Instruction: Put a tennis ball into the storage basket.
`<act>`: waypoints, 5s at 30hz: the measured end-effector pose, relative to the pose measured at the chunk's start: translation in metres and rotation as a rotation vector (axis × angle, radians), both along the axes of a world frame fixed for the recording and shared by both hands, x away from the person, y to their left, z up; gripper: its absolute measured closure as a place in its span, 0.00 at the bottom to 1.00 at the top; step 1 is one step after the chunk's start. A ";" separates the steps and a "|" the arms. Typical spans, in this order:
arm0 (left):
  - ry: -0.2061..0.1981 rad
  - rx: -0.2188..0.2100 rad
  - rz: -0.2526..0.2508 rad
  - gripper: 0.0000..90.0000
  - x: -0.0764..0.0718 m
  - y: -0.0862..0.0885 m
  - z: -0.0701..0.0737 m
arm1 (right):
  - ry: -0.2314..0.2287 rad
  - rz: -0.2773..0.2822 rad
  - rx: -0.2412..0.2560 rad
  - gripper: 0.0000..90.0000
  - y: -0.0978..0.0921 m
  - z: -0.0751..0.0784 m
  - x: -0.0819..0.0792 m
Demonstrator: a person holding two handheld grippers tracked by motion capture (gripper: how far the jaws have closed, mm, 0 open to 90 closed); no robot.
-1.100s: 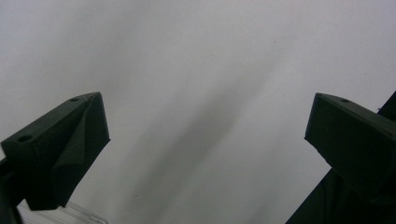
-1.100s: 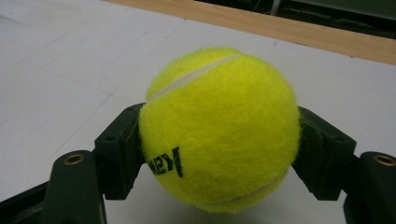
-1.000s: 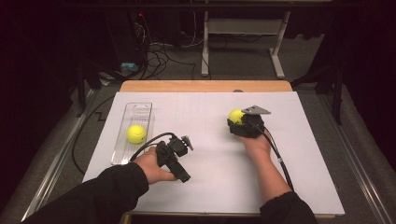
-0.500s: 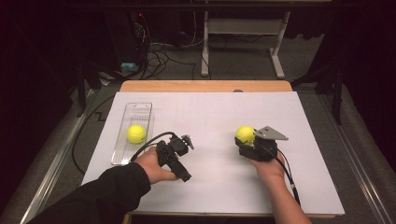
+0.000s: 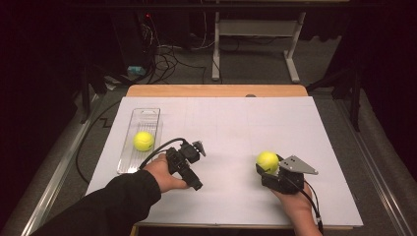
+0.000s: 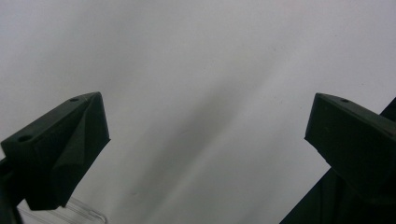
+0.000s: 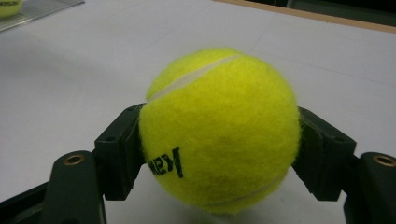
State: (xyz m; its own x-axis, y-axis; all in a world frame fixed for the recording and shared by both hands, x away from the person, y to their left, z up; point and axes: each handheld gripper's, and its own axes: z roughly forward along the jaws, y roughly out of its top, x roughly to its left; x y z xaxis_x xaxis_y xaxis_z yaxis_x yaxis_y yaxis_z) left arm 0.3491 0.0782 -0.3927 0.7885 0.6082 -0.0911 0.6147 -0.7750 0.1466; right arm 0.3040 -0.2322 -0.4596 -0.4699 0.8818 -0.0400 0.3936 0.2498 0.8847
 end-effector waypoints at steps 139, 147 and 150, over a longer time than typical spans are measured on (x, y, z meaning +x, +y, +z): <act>0.076 -0.084 -0.015 0.30 0.012 -0.055 0.025 | -0.070 0.283 0.053 0.00 0.089 -0.006 -0.040; 0.063 -0.059 0.031 0.30 0.023 -0.035 0.028 | -0.056 0.222 0.047 0.00 0.065 -0.006 -0.034; 0.056 -0.048 0.047 0.30 0.026 -0.027 0.030 | -0.061 0.193 0.041 0.00 0.054 -0.006 -0.031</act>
